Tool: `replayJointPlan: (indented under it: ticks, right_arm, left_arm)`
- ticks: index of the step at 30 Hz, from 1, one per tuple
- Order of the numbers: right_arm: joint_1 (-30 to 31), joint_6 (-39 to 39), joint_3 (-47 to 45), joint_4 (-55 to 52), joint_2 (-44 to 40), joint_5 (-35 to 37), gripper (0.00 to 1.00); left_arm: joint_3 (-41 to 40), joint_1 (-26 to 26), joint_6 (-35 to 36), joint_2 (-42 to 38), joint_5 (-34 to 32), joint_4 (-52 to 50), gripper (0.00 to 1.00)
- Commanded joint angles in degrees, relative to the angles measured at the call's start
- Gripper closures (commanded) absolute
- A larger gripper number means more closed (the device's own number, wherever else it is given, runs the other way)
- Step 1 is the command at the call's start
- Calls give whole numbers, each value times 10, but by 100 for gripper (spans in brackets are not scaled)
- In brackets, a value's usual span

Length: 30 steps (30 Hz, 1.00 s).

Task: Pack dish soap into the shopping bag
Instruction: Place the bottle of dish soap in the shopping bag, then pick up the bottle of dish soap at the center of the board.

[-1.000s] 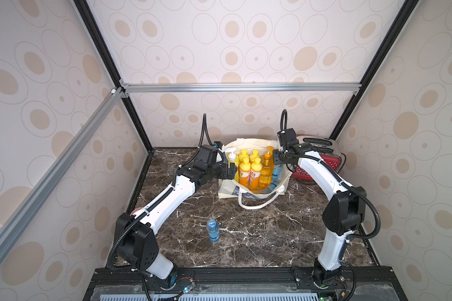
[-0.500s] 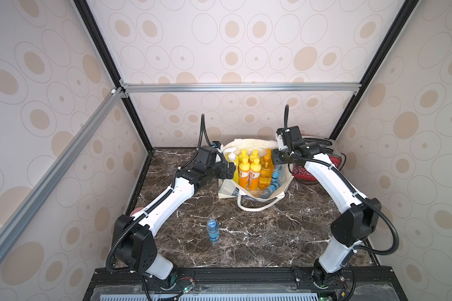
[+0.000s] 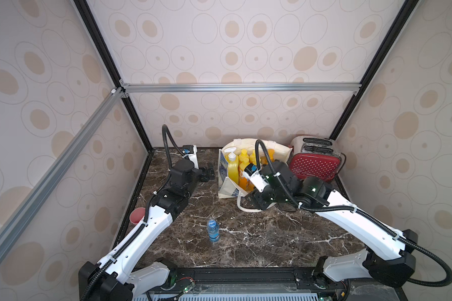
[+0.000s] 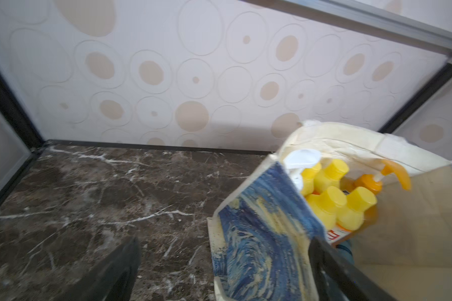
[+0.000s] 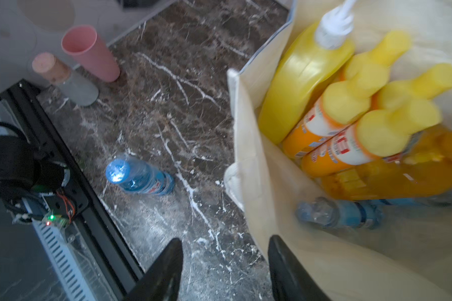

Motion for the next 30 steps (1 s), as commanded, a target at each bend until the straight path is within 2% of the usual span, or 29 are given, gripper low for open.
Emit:
replayJointPlan:
  ticks: [1, 5, 10, 17, 30]
  right_arm:
    - [38, 24, -24, 28, 15, -9, 45]
    - [80, 35, -25, 66, 62, -25, 42]
    - [114, 30, 16, 73, 132, -26, 36]
    - [129, 32, 31, 99, 178, -39, 31]
    - [143, 43, 41, 141, 221, -59, 28]
  left_arm:
    - [-15, 29, -23, -18, -24, 16, 1]
    - [-21, 38, -20, -24, -36, 11, 1]
    - [-33, 68, -31, -35, -42, -1, 1]
    - [-51, 126, -60, -28, 15, 6, 1]
    - [-54, 140, -66, -16, 40, 15, 1]
